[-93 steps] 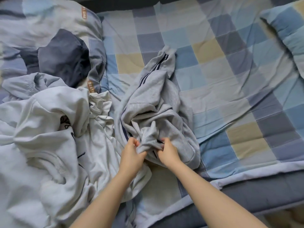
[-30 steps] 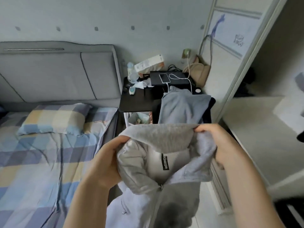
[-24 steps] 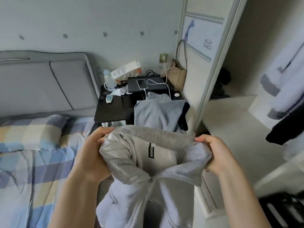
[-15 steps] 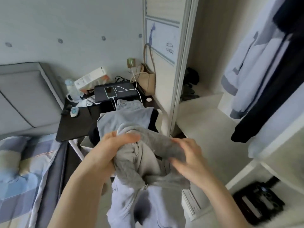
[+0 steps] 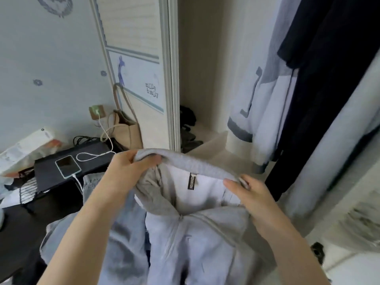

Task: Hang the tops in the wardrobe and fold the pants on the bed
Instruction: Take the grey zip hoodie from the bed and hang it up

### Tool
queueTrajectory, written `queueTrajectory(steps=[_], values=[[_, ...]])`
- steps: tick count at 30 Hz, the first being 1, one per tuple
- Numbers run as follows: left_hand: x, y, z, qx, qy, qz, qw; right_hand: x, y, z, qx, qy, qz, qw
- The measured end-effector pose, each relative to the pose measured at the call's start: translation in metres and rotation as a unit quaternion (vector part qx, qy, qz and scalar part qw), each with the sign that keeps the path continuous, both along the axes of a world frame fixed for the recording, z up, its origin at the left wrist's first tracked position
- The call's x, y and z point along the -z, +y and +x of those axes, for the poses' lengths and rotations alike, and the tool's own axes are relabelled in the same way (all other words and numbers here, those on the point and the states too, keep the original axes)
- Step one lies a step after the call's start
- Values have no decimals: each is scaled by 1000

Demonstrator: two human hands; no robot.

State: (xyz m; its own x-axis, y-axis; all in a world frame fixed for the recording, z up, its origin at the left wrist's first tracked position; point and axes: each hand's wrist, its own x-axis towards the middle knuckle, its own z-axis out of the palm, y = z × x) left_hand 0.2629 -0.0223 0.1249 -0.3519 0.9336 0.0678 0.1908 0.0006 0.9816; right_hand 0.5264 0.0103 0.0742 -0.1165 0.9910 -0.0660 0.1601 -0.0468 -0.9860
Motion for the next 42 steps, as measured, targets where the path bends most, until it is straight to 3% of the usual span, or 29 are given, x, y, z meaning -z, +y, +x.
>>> queueTrajectory(steps=[3, 5, 6, 8, 11, 13, 15, 18, 22, 28, 32, 35, 38, 42], values=[[-6, 55, -18, -53, 184, 11, 982, -42, 25, -25, 34, 49, 55, 997], [-14, 84, -29, -40, 220, -5, 975, -68, 41, -44, 75, 51, 106, 990], [-20, 102, -37, -23, 198, -16, 980, -81, 50, -53, 96, 47, 130, 986], [-33, 130, -48, 11, 44, -52, 998, -101, 66, -62, 125, 19, 163, 979], [-56, 162, -51, 138, -221, -100, 960, -124, 86, -66, 173, -43, 202, 963], [-71, 177, -54, 244, -254, -133, 926, -137, 98, -60, 218, -69, 229, 946], [-92, 189, -58, 342, -221, -167, 898, -151, 110, -48, 254, -75, 244, 933], [-122, 208, -58, 415, -199, -185, 868, -173, 126, -32, 289, -60, 242, 924], [-158, 240, -45, 376, -221, -123, 892, -200, 145, -30, 301, -86, 256, 915], [-200, 288, -25, 283, -254, -62, 923, -222, 164, -40, 260, -233, 275, 896], [-221, 316, -15, 221, -223, 12, 949, -241, 188, -50, 105, -360, 222, 900], [-237, 330, -7, 210, -186, 62, 958, -272, 211, -61, 18, -433, 184, 882], [-253, 343, -5, 200, -148, 107, 963, -316, 245, -69, 31, -396, 173, 901], [-265, 366, -8, 158, -96, 166, 969, -386, 306, -79, 147, -270, 285, 908]])
